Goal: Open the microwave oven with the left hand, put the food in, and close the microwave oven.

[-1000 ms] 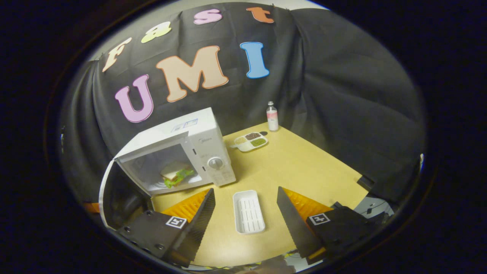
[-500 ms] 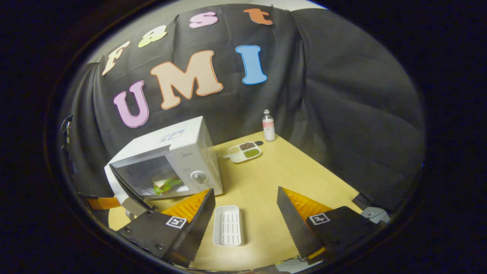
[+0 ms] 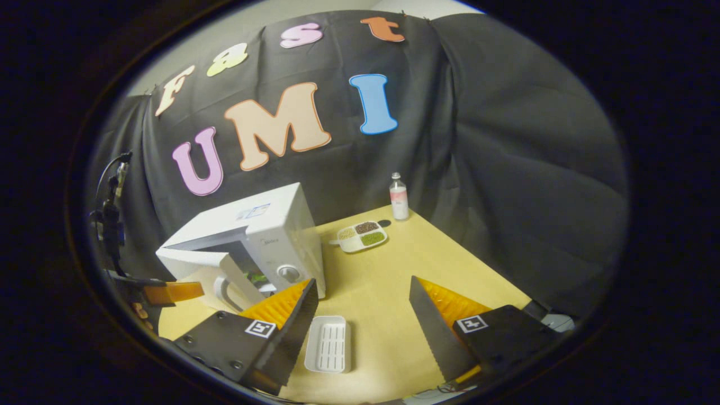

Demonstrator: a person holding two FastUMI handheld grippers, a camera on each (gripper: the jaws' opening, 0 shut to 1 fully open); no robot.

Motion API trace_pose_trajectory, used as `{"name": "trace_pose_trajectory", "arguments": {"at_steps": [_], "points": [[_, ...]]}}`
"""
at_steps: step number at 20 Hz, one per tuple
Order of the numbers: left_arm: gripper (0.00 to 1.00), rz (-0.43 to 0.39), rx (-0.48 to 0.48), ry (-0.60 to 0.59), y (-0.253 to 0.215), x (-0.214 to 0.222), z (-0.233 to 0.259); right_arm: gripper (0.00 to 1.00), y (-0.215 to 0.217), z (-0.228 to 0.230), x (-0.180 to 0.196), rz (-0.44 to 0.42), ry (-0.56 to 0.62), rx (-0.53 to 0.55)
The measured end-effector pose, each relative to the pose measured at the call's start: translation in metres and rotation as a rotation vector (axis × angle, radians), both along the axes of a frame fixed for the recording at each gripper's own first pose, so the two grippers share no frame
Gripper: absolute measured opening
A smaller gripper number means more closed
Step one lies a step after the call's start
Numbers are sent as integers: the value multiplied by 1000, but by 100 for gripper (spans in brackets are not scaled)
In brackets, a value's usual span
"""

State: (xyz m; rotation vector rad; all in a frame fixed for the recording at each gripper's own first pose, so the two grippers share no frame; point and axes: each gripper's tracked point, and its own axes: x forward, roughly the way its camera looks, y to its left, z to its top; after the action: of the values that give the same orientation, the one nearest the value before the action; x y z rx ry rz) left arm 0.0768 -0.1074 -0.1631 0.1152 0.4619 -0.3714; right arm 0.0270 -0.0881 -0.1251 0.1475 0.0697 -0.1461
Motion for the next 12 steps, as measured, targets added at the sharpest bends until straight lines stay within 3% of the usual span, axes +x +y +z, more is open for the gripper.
{"name": "trace_pose_trajectory", "arguments": {"at_steps": [1,4,5,6,12], "points": [[1,-5,-5,-8,-5,4,2,100,0,0,0,7,2,1],[1,-6,-31,-29,-17,15,8,100,-2,-1,2,17,2,4],[1,-6,-38,-36,-21,19,9,92,-4,0,2,16,-1,4],[2,-2,-40,-33,-23,21,9,100,-5,1,2,18,-4,7],[1,21,-34,-69,-29,38,15,100,-11,4,1,22,-22,12]]}}
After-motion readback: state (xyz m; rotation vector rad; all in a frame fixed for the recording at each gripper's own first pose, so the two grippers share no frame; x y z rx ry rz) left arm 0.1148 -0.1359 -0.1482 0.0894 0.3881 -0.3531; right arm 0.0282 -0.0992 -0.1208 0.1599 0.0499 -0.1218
